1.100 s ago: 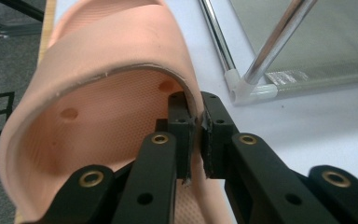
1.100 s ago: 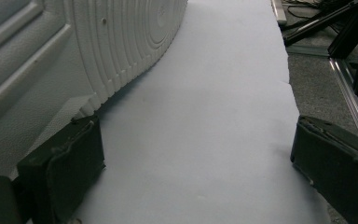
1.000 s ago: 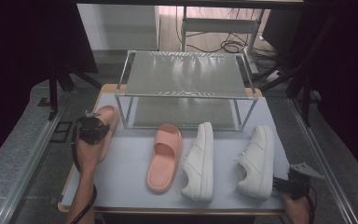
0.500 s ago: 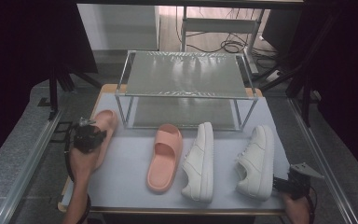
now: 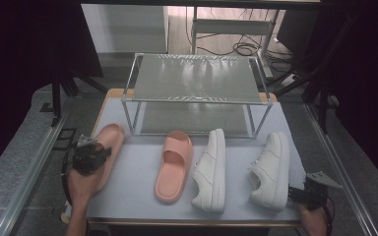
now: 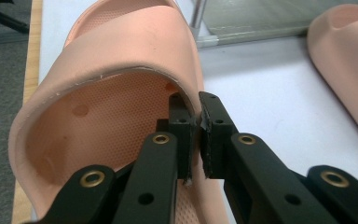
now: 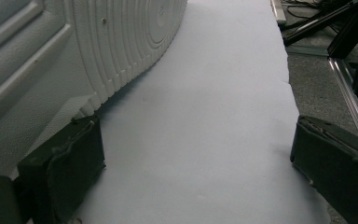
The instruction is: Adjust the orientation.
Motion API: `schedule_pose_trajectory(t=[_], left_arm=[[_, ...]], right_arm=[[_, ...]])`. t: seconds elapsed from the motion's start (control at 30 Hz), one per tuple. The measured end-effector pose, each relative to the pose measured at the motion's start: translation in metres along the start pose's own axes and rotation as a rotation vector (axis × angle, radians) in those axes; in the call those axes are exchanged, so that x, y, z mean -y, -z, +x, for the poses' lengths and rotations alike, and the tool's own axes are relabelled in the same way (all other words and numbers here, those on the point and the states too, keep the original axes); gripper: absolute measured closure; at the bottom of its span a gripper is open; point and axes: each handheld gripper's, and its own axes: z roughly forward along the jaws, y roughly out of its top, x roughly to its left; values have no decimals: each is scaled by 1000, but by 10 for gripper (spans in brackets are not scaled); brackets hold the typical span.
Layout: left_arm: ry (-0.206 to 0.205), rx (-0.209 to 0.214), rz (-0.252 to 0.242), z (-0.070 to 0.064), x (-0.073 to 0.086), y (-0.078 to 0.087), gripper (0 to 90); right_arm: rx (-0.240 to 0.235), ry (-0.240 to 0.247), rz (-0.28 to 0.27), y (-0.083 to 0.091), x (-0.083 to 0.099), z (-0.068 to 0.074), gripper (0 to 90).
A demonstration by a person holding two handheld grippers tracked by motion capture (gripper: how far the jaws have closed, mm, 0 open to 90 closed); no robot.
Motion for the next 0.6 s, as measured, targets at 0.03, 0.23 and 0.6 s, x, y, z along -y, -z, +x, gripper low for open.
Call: schedule_pose_trajectory(t=[0.03,0.23,0.6], left_arm=[[1,3,-5,0,1,1,845],[6,7,-3,-1,11,5,846],[-25,33,-7,-19,15,13,847]], right_arm=[[0,0,0,0,0,0,27],[2,2,2,1,0,0,30],[3,1,1,1,0,0,30]])
